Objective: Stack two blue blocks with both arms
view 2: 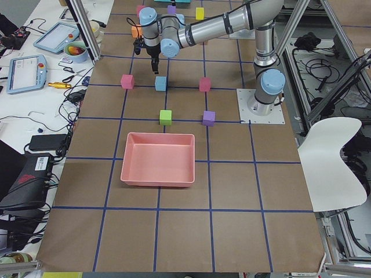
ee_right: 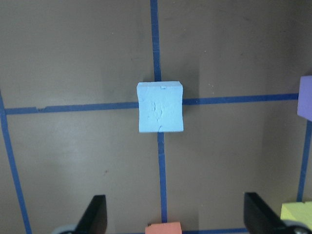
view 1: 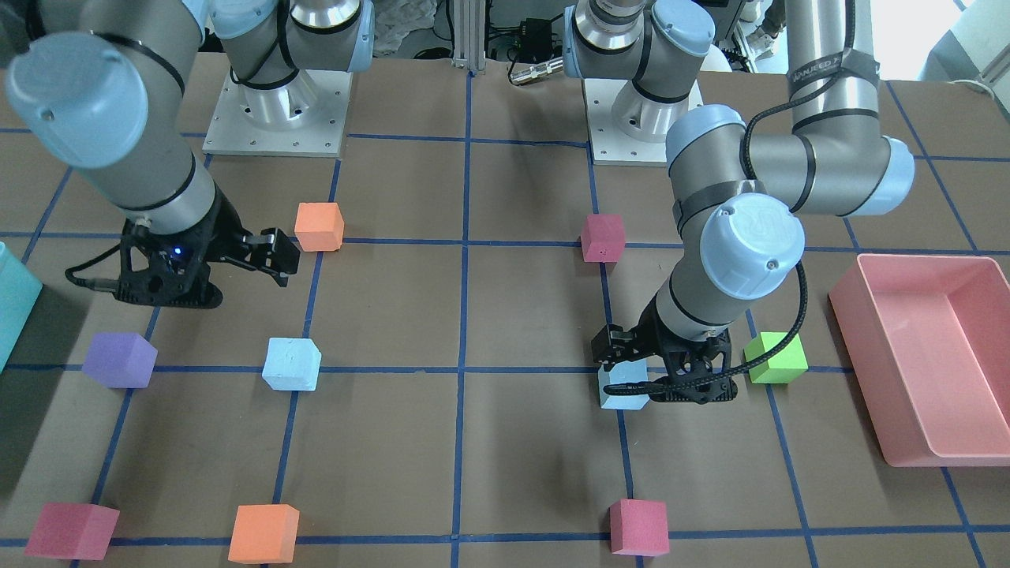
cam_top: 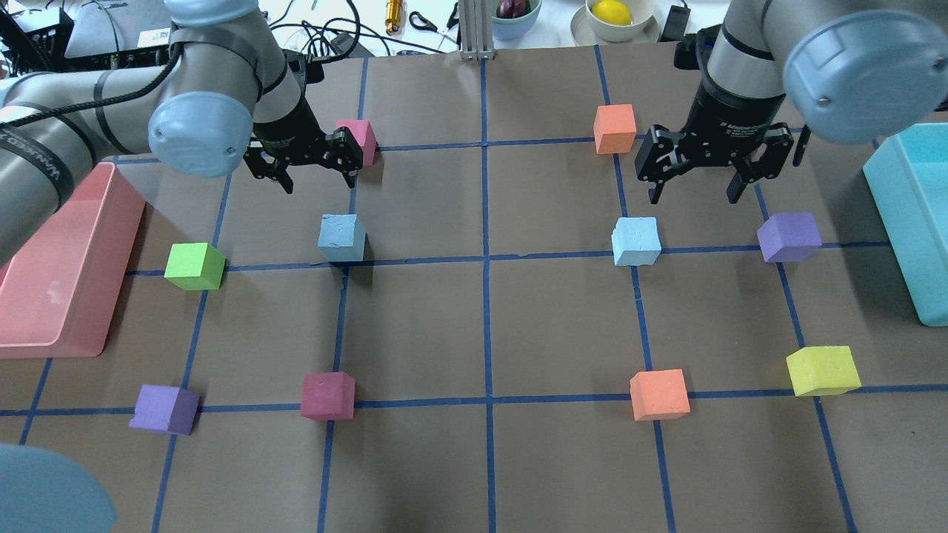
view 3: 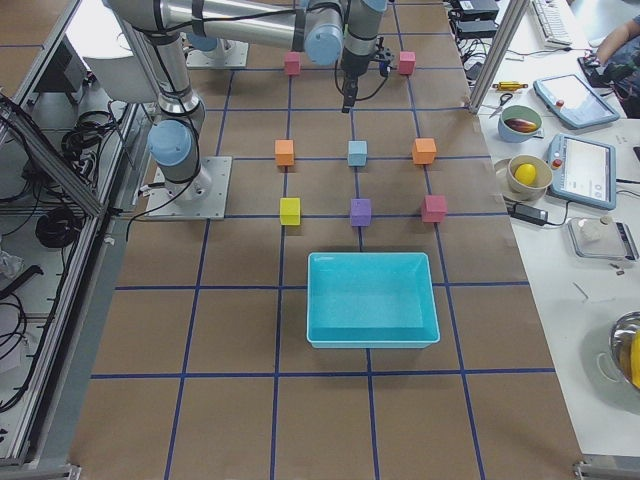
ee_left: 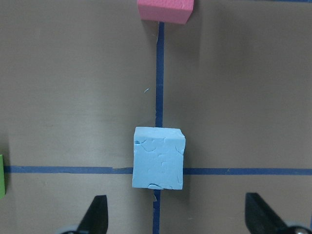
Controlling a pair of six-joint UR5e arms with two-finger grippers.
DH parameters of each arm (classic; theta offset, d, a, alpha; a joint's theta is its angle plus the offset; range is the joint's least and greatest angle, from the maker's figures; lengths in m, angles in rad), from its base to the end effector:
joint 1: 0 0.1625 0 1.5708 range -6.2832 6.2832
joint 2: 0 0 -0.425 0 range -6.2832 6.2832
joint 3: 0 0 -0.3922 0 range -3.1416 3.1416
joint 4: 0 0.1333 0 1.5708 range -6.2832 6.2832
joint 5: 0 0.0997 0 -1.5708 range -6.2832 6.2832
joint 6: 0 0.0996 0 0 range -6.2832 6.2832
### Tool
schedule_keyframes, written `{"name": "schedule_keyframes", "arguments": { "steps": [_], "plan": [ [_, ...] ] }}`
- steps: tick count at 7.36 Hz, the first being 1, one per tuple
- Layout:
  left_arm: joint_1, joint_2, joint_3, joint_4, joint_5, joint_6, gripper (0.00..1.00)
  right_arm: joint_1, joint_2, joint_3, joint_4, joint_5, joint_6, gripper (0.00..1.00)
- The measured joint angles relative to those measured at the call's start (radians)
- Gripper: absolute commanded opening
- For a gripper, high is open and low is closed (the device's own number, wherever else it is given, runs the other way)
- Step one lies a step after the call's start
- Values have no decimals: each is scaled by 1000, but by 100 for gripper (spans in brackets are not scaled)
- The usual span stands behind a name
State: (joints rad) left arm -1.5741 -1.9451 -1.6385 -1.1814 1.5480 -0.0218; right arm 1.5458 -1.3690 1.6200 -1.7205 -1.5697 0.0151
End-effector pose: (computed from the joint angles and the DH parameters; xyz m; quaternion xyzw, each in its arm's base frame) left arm -0.1376 -0.6038 0.2856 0.0095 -0.9995 -0.0264 0.0111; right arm 0.1195 -0.5574 0.3723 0.0201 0.9985 0.0506 0.0008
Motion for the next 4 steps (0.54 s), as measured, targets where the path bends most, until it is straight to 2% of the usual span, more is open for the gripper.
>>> {"name": "schedule_keyframes", "arguments": {
  "steps": [2,4],
  "plan": [
    [1,-18,-59,40,2,5,100,1,108,31,-155,6,-24,100],
    [4,-28,-107,112,4,7,100,1,177,84,-245,14,-52,100]
  ]
}}
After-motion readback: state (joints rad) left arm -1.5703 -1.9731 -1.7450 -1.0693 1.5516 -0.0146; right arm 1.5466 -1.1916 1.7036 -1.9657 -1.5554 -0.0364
